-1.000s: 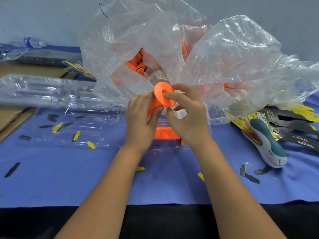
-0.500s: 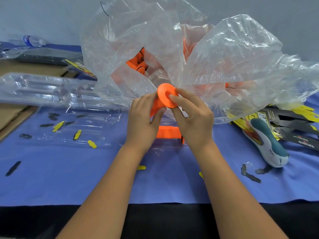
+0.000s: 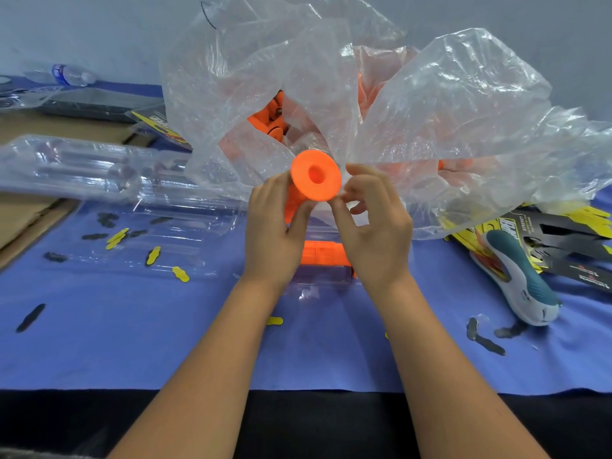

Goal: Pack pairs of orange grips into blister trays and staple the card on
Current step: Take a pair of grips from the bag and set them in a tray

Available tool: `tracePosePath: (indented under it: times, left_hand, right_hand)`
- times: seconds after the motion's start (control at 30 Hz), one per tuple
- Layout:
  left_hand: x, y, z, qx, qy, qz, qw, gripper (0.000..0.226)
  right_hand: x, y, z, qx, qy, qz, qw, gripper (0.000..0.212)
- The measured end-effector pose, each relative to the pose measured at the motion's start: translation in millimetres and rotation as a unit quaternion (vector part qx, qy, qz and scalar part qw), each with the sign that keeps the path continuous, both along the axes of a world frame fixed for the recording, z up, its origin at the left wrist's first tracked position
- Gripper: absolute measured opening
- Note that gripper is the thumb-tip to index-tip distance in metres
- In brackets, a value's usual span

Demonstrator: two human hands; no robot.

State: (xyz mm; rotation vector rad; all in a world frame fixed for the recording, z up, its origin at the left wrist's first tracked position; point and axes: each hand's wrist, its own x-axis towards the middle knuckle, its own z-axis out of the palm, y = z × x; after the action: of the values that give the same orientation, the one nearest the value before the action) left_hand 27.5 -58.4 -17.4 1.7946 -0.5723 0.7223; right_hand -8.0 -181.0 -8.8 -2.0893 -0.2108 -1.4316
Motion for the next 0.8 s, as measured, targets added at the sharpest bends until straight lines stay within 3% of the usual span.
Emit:
tracePosePath:
  times: [0.13, 0.2, 0.27, 0.43, 0.53, 0.6, 0.63, 0.73, 0.8]
  left_hand:
    - [4, 8, 12, -0.266, 0.123, -0.082, 0.953, 0.049]
    - [8, 13, 12, -0.313, 0.155, -0.118, 0.930, 0.067]
    - [10, 13, 10, -0.314, 0.175, -0.163, 0.919, 0.068]
    - [12, 13, 9, -0.236, 0.244, -0.188, 0.922, 0.054]
    - [16, 18, 3, -0.028, 0.175, 0.008, 0.984, 0.049]
    - [21, 25, -2, 0.107, 0.103, 0.165, 0.975, 0.029]
    - [24, 29, -3, 0.143, 0.111, 0.189, 0.965, 0.021]
    - [27, 34, -5, 0.181, 0.175, 0.171, 0.953, 0.013]
    - [25, 33, -5, 0.202, 0.166, 0.191, 0.946, 0.013]
  right_hand:
    - [2, -1, 0, 0.033, 0.108, 0.018, 0.993, 0.042]
    - [5, -3, -3, 0.008, 0.172, 0.036, 0.984, 0.049]
    - [8, -3, -5, -0.019, 0.201, 0.023, 0.979, 0.044]
    - [17, -12, -7, 0.084, 0.283, 0.015, 0.955, 0.037]
    - [21, -19, -12, 0.101, 0.331, -0.007, 0.938, 0.027]
    - [21, -20, -13, 0.111, 0.337, -0.011, 0.935, 0.026]
    - [20, -21, -13, 0.116, 0.337, -0.010, 0.934, 0.027]
    - [19, -20, -12, 0.107, 0.334, 0.006, 0.936, 0.025]
    - [17, -19, -11, 0.090, 0.337, 0.021, 0.937, 0.022]
